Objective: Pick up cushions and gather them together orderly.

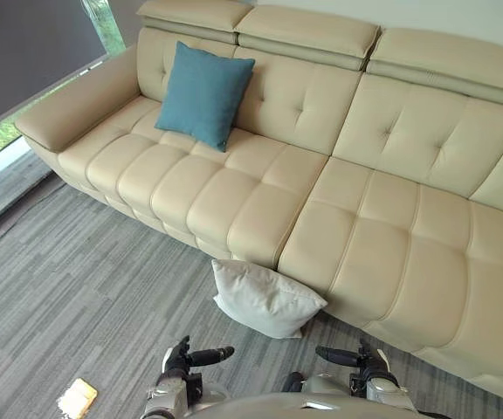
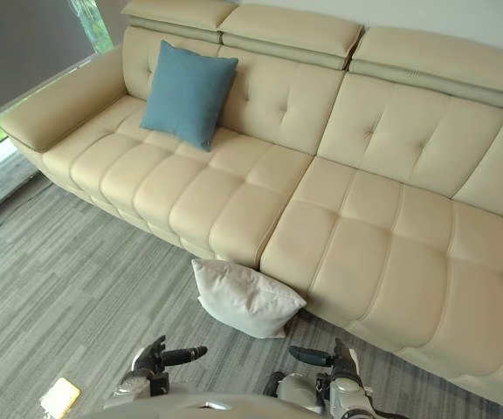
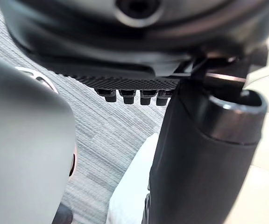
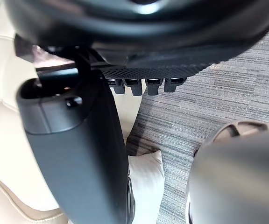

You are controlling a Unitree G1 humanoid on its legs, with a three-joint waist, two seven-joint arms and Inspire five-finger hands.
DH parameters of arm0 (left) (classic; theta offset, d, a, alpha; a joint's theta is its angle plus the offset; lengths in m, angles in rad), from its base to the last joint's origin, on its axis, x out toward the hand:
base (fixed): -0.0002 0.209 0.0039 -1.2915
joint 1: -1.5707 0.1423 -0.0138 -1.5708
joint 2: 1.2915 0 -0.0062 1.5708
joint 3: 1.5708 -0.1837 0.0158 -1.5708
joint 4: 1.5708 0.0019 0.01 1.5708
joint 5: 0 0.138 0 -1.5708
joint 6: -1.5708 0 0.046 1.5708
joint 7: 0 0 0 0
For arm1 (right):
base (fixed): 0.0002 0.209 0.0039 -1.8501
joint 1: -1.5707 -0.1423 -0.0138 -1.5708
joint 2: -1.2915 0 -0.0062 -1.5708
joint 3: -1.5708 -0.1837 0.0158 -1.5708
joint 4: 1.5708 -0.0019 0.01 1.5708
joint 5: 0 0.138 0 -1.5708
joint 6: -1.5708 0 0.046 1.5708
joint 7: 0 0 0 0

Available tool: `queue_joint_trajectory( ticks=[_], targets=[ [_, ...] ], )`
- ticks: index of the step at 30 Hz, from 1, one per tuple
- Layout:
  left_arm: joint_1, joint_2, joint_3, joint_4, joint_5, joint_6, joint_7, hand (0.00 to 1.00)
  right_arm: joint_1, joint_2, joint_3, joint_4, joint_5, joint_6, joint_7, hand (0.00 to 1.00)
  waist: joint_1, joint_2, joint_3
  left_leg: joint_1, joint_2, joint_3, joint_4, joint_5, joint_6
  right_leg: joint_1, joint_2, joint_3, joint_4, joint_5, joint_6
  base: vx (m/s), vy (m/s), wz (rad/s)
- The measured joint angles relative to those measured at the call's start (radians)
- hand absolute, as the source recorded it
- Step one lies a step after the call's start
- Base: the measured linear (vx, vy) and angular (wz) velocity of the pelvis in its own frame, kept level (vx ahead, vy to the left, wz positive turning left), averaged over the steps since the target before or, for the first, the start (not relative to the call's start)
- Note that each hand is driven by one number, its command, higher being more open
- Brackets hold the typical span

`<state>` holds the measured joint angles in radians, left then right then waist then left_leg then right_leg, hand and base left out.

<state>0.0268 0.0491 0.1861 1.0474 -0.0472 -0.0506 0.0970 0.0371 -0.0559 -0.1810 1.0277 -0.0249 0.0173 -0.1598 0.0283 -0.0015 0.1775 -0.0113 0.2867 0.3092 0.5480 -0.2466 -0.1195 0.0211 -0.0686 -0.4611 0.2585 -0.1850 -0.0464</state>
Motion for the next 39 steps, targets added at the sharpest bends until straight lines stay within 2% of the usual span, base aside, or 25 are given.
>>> queue_joint_trajectory(
  ticks=[2, 4, 5, 6, 9, 11, 17, 18, 20, 23, 24, 26, 27, 28, 29, 30, 33, 39],
  targets=[
    [-0.001, -0.001, 0.0, -0.005, 0.0, -0.005, 0.001, 1.0, -0.001, 0.009, -0.004, -0.003, 0.001, 0.0, -0.002, 1.0, 0.005, -0.001, 0.001, -0.031, -0.022, -0.042, -0.019, -0.025, 0.002, 0.002, -0.001, 0.037, 0.002, 0.0, 0.001, 0.05, 0.137, -0.68],
    [-0.003, -0.006, 0.017, -0.015, -0.003, -0.006, 0.003, 1.0, 0.002, 0.024, -0.005, -0.01, 0.025, 0.002, 0.001, 1.0, 0.016, -0.004, 0.003, -0.075, -0.08, -0.176, -0.127, -0.019, 0.012, -0.008, -0.015, 0.113, 0.036, -0.008, 0.025, 0.05, 0.177, -0.86],
    [-0.002, -0.007, 0.017, -0.015, -0.003, -0.006, 0.003, 1.0, 0.003, 0.024, -0.005, -0.013, 0.027, 0.002, 0.0, 1.0, 0.016, -0.003, 0.003, -0.077, -0.086, -0.191, -0.149, -0.009, 0.016, -0.01, -0.018, 0.122, 0.047, -0.011, 0.032, 0.04, 0.205, -0.76],
    [0.001, -0.017, 0.019, -0.013, -0.01, -0.005, 0.004, 1.0, 0.006, 0.02, -0.006, -0.015, 0.027, 0.001, -0.004, 1.0, 0.017, 0.012, -0.005, -0.068, -0.094, -0.204, -0.177, 0.075, 0.005, -0.025, -0.024, 0.161, 0.093, -0.036, 0.064, 0.06, 0.228, -0.55],
    [0.002, 0.004, 0.017, -0.012, -0.011, -0.005, 0.004, 1.0, 0.028, 0.047, -0.008, -0.041, 0.026, 0.001, -0.001, 1.0, 0.012, -0.027, -0.028, -0.059, -0.128, -0.148, -0.187, 0.057, 0.029, -0.048, -0.066, 0.2, 0.098, -0.034, 0.093, 0.09, 0.199, -0.39],
    [0.005, 0.009, 0.015, -0.008, -0.01, -0.004, 0.004, 1.0, 0.029, 0.054, -0.016, -0.041, 0.026, 0.001, -0.001, 1.0, 0.012, -0.036, -0.033, -0.051, -0.146, -0.121, -0.201, 0.055, 0.035, -0.057, -0.082, 0.221, 0.088, -0.026, 0.109, 0.12, 0.17, -0.31],
    [0.006, -0.002, -0.023, 0.0, 0.004, -0.002, 0.003, 1.0, 0.034, 0.038, -0.034, -0.051, 0.025, 0.002, -0.003, 1.0, 0.012, -0.005, -0.025, 0.007, -0.168, -0.077, -0.252, 0.058, 0.04, -0.042, -0.105, 0.237, 0.09, -0.024, 0.129, 0.07, 0.046, -0.17],
    [0.002, -0.003, -0.026, 0.0, 0.014, -0.002, 0.005, 1.0, 0.028, 0.036, -0.033, -0.056, 0.025, 0.001, -0.006, 1.0, 0.011, 0.002, -0.021, -0.004, -0.168, -0.075, -0.249, 0.058, 0.04, -0.076, -0.113, 0.233, 0.14, -0.035, 0.136, 0.01, -0.06, -0.06],
    [-0.021, 0.003, -0.026, -0.003, 0.011, -0.003, 0.013, 1.0, 0.012, 0.029, -0.033, -0.057, 0.027, 0.001, -0.02, 1.0, 0.011, 0.0, 0.006, -0.04, -0.166, -0.081, -0.217, 0.058, 0.041, -0.121, -0.127, 0.218, 0.203, -0.048, 0.132, -0.05, -0.104, 0.09],
    [-0.098, 0.002, -0.025, -0.031, -0.035, -0.006, 0.051, 1.0, -0.059, 0.029, -0.032, -0.071, 0.032, -0.001, -0.052, 1.0, 0.014, -0.007, 0.096, -0.193, -0.144, -0.108, -0.059, 0.037, 0.049, -0.245, -0.14, 0.205, 0.33, -0.075, 0.111, -0.19, -0.13, 0.21],
    [-0.135, 0.005, -0.02, -0.053, -0.072, -0.01, 0.076, 1.0, -0.103, 0.03, -0.031, -0.088, 0.058, -0.004, -0.072, 1.0, 0.015, -0.011, 0.139, -0.286, -0.129, -0.125, 0.027, 0.011, 0.052, -0.326, -0.142, 0.202, 0.399, -0.099, 0.098, -0.29, -0.117, 0.1],
    [-0.187, 0.013, -0.012, -0.083, -0.105, -0.013, 0.1, 1.0, -0.163, 0.028, -0.033, -0.107, 0.078, -0.01, -0.092, 1.0, 0.017, -0.02, 0.183, -0.407, -0.108, -0.134, 0.127, -0.03, 0.049, -0.438, -0.144, 0.201, 0.484, -0.14, 0.082, -0.21, -0.071, 0.0],
    [-0.226, 0.024, 0.001, -0.101, -0.131, -0.015, 0.12, 1.0, -0.209, 0.026, -0.033, -0.127, 0.108, -0.019, -0.105, 1.0, 0.017, -0.022, 0.214, -0.519, -0.089, -0.155, 0.219, -0.051, 0.05, -0.536, -0.142, 0.201, 0.556, -0.162, 0.07, -0.22, -0.062, -0.07],
    [-0.243, 0.027, 0.012, -0.112, -0.141, -0.015, 0.127, 1.0, -0.226, 0.025, -0.035, -0.132, 0.11, -0.023, -0.112, 1.0, 0.016, -0.024, 0.223, -0.558, -0.081, -0.16, 0.247, -0.056, 0.052, -0.572, -0.141, 0.201, 0.58, -0.166, 0.065, -0.35, -0.082, -0.06],
    [-0.293, 0.035, 0.035, -0.124, -0.157, -0.02, 0.146, 1.0, -0.276, 0.023, -0.035, -0.14, 0.124, -0.026, -0.129, 1.0, 0.017, -0.032, 0.253, -0.644, -0.075, -0.173, 0.307, -0.06, 0.055, -0.654, -0.146, 0.206, 0.64, -0.176, 0.057, -0.23, -0.043, 0.01],
    [-0.303, 0.038, 0.038, -0.125, -0.161, -0.02, 0.149, 1.0, -0.284, 0.022, -0.035, -0.141, 0.13, -0.027, -0.132, 1.0, 0.017, -0.032, 0.257, -0.66, -0.074, -0.177, 0.319, -0.06, 0.056, -0.669, -0.147, 0.207, 0.652, -0.178, 0.053, -0.31, -0.049, 0.06],
    [-0.414, 0.054, 0.095, -0.161, -0.195, -0.03, 0.184, 1.0, -0.394, 0.017, -0.038, -0.147, 0.172, -0.027, -0.17, 1.0, 0.016, -0.041, 0.287, -0.869, -0.066, -0.209, 0.441, -0.06, 0.062, -0.868, -0.162, 0.211, 0.779, -0.189, 0.033, -0.2, -0.026, 0.05],
    [-0.562, 0.109, 0.104, -0.213, -0.201, -0.031, 0.197, 1.0, -0.562, 0.019, -0.064, -0.172, 0.194, -0.031, -0.191, 1.0, 0.014, -0.052, 0.307, -1.112, -0.065, -0.247, 0.552, -0.043, 0.073, -1.1, -0.179, 0.21, 0.9, -0.193, 0.022, -0.17, -0.014, 0.06]
  ],
)
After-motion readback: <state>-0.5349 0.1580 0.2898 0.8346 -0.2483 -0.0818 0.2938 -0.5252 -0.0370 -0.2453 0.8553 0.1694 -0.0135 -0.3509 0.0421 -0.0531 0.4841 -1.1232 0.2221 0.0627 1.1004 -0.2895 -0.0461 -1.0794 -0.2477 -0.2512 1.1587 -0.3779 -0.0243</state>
